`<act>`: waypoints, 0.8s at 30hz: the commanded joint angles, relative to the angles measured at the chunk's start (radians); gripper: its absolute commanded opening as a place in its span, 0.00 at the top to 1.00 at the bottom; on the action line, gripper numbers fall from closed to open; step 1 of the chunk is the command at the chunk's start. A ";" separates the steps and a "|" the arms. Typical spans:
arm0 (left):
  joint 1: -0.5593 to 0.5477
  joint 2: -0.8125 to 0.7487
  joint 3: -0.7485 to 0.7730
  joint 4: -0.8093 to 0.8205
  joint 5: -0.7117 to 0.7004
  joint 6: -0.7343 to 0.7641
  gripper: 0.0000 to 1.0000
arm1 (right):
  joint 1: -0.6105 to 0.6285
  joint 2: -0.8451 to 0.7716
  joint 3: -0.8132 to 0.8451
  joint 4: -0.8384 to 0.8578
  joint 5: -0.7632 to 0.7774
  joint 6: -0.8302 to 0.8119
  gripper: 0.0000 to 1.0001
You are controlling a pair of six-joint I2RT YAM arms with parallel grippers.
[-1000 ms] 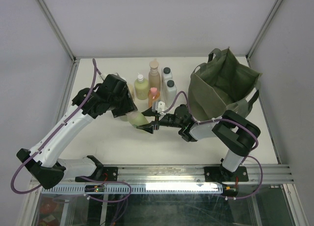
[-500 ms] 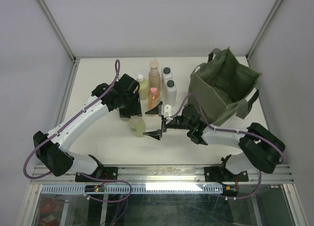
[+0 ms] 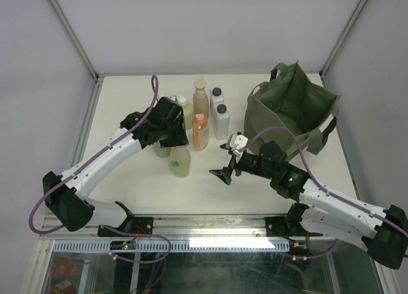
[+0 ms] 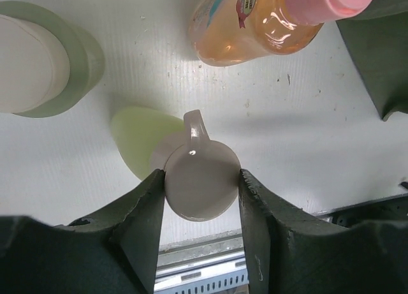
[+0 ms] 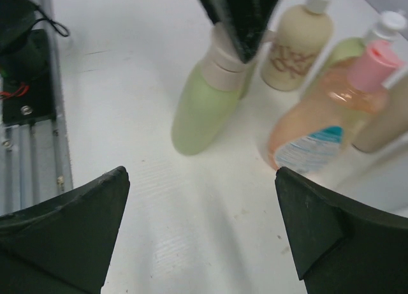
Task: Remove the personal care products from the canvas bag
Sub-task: Place the care product at the center of the board.
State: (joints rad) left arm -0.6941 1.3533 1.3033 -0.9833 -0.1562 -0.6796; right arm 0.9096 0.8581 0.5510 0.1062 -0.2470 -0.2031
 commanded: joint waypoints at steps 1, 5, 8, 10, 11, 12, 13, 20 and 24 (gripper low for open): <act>-0.008 -0.062 -0.061 -0.028 -0.029 0.006 0.78 | 0.000 -0.018 0.171 -0.265 0.291 0.073 0.00; -0.008 -0.123 -0.107 -0.020 -0.049 -0.011 0.79 | 0.000 0.016 0.301 -0.395 0.349 0.078 0.00; -0.008 -0.155 -0.132 -0.017 -0.067 -0.016 0.77 | 0.000 0.022 0.336 -0.399 0.381 0.088 0.00; -0.008 -0.167 -0.137 -0.020 -0.080 -0.013 0.73 | 0.000 0.020 0.347 -0.394 0.384 0.096 0.00; -0.008 -0.175 -0.137 -0.023 -0.086 -0.010 0.71 | -0.001 0.020 0.349 -0.388 0.389 0.108 0.00; -0.008 -0.188 -0.139 -0.023 -0.094 -0.011 0.69 | 0.000 0.022 0.356 -0.388 0.392 0.124 0.00; -0.008 -0.199 -0.138 -0.022 -0.097 -0.011 0.67 | 0.000 0.026 0.367 -0.394 0.393 0.138 0.00; -0.008 -0.265 -0.066 -0.020 -0.100 0.033 0.39 | 0.000 0.082 0.464 -0.521 0.467 0.267 0.00; -0.008 -0.293 0.052 0.011 -0.117 0.129 0.25 | -0.002 0.105 0.597 -0.649 0.644 0.377 0.00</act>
State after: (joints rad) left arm -0.6945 1.1149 1.2171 -1.0302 -0.2371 -0.6575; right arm 0.9096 0.9562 0.9920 -0.4404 0.2077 0.0357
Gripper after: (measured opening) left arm 0.697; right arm 0.995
